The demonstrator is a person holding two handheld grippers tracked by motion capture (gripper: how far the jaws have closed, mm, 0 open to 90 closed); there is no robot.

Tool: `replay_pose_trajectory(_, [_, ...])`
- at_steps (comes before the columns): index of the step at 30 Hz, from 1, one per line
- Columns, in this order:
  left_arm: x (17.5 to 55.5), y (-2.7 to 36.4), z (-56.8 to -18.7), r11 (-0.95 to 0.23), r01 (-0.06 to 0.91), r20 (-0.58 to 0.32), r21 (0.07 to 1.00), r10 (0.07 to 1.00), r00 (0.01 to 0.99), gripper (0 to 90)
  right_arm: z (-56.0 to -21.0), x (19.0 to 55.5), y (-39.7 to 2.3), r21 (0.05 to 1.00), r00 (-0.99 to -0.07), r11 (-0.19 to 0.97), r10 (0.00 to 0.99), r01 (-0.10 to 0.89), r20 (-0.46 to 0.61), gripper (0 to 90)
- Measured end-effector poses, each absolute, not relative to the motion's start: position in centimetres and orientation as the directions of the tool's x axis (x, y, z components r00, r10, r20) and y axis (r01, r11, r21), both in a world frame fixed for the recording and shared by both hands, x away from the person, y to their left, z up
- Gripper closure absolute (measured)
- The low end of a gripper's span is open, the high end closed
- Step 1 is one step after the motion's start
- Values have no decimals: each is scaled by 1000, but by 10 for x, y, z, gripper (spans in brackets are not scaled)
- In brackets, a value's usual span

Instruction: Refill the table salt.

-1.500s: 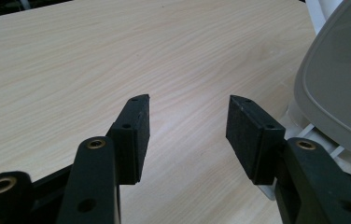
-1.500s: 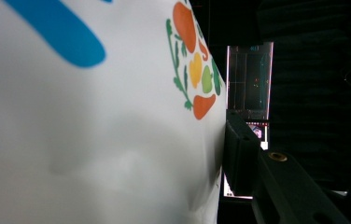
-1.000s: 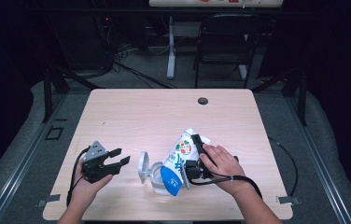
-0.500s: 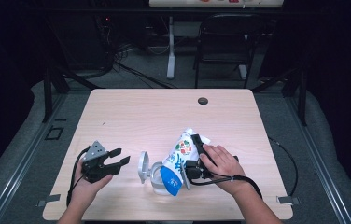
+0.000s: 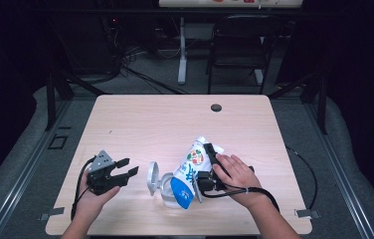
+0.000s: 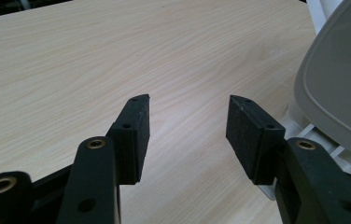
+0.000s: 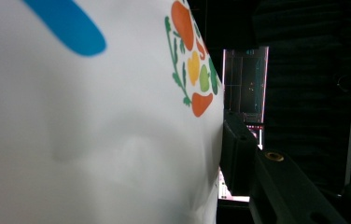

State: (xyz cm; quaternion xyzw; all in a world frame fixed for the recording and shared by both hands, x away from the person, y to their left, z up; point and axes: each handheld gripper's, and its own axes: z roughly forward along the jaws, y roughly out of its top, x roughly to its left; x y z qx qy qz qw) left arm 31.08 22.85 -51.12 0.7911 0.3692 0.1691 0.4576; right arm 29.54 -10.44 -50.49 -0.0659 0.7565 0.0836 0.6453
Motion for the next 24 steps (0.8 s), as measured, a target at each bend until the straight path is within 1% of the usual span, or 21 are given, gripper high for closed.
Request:
replay_pose_trajectory(8, [311,228,-511,-309,430,-70,848,739,670,502,-505,295,-104,41,-158,978,9,-205,-987,684])
replay_pose_trajectory(9, [311,228,-511,-307,428,-70,850,740,669,502,-504,295,-104,39,-153,976,6,-216,-988,685])
replay_pose_trajectory(11, [311,229,-511,-310,430,-69,848,740,669,502,-503,294,-104,21,-150,980,-9,-200,-989,686])
replay_pose_trajectory(13, [311,228,-511,-304,428,-71,851,741,668,502,-503,295,-104,36,-150,976,4,-215,-989,687])
replay_pose_trajectory(24, [311,228,-511,-304,427,-70,851,741,668,502,-503,294,-103,38,-151,976,5,-213,-989,692])
